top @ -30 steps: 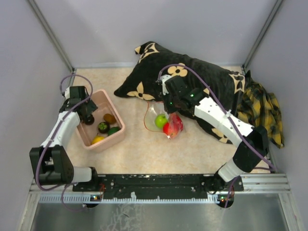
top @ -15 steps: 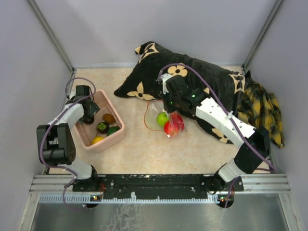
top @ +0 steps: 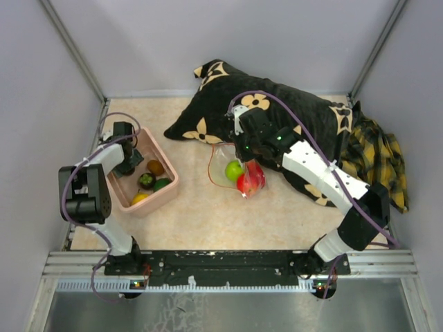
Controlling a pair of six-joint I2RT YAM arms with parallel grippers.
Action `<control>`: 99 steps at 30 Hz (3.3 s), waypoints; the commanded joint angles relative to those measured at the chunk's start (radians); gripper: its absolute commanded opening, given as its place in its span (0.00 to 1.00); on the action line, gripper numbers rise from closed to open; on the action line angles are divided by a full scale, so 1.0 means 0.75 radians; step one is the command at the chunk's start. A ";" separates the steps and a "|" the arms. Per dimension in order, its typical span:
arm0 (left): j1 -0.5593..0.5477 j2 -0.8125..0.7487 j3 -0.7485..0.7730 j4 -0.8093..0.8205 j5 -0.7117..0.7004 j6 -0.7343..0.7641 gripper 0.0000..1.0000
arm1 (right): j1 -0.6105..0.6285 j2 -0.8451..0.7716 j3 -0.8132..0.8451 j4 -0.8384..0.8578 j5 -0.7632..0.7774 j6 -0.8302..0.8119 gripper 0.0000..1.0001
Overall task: Place the food in the zip-top bag and seal the zipper
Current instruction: Pick up the fake fruit from the bin, then place the fake fruit in the zipper food storage bag.
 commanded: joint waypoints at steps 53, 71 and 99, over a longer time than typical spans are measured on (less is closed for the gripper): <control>-0.603 -1.096 -0.262 0.184 0.752 0.300 0.40 | -0.007 0.045 0.182 -0.015 0.032 0.056 0.00; -1.024 -0.763 -0.162 0.590 0.816 0.216 0.42 | 0.002 0.051 0.212 -0.024 -0.019 0.066 0.00; -1.051 -0.479 0.064 0.287 0.592 0.189 0.83 | 0.001 -0.004 0.173 0.000 -0.052 0.074 0.00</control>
